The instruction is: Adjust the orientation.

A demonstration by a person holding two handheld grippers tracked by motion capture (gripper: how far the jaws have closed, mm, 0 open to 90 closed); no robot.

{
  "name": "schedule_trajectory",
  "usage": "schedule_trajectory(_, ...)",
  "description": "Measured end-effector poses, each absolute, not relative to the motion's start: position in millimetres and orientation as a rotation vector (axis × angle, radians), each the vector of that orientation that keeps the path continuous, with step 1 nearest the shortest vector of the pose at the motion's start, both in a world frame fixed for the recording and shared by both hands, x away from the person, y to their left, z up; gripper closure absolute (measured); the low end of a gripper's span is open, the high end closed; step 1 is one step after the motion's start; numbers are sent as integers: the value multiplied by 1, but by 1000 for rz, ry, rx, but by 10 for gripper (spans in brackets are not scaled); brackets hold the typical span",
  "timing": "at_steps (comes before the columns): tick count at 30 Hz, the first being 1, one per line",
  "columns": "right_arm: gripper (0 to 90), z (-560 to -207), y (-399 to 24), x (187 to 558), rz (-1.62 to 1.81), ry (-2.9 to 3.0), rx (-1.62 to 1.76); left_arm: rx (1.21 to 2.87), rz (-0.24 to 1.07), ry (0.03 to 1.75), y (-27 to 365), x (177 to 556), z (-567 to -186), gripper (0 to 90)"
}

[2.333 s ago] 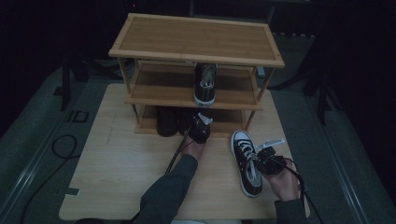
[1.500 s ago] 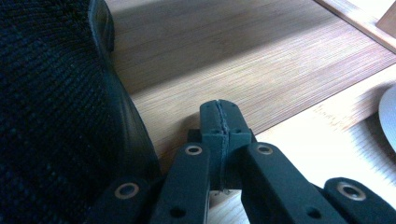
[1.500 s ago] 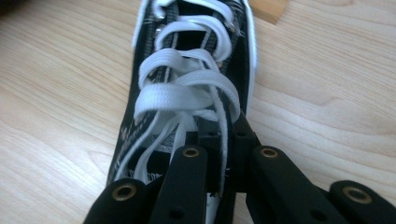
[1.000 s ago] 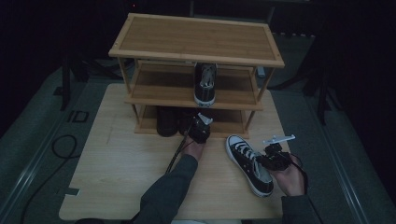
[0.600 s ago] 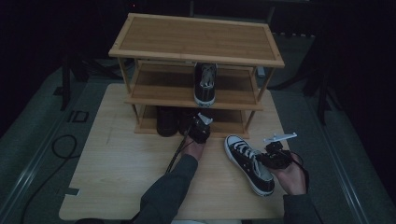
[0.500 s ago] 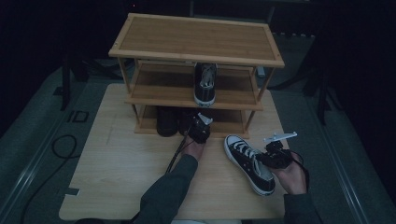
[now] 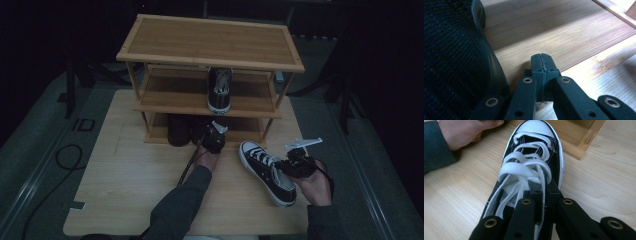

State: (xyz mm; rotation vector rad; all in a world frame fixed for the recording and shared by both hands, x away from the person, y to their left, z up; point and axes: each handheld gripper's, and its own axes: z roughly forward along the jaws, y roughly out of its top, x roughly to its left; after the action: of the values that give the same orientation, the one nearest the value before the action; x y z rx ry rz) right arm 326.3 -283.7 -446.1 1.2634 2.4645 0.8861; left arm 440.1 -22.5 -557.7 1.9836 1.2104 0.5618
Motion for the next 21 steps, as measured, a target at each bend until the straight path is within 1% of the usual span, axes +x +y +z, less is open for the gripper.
schedule_trajectory(21, 877, -419, -282, 330, 931, 2485, 1177, 1984, 562, 1211, -23, 440, -558, 900)
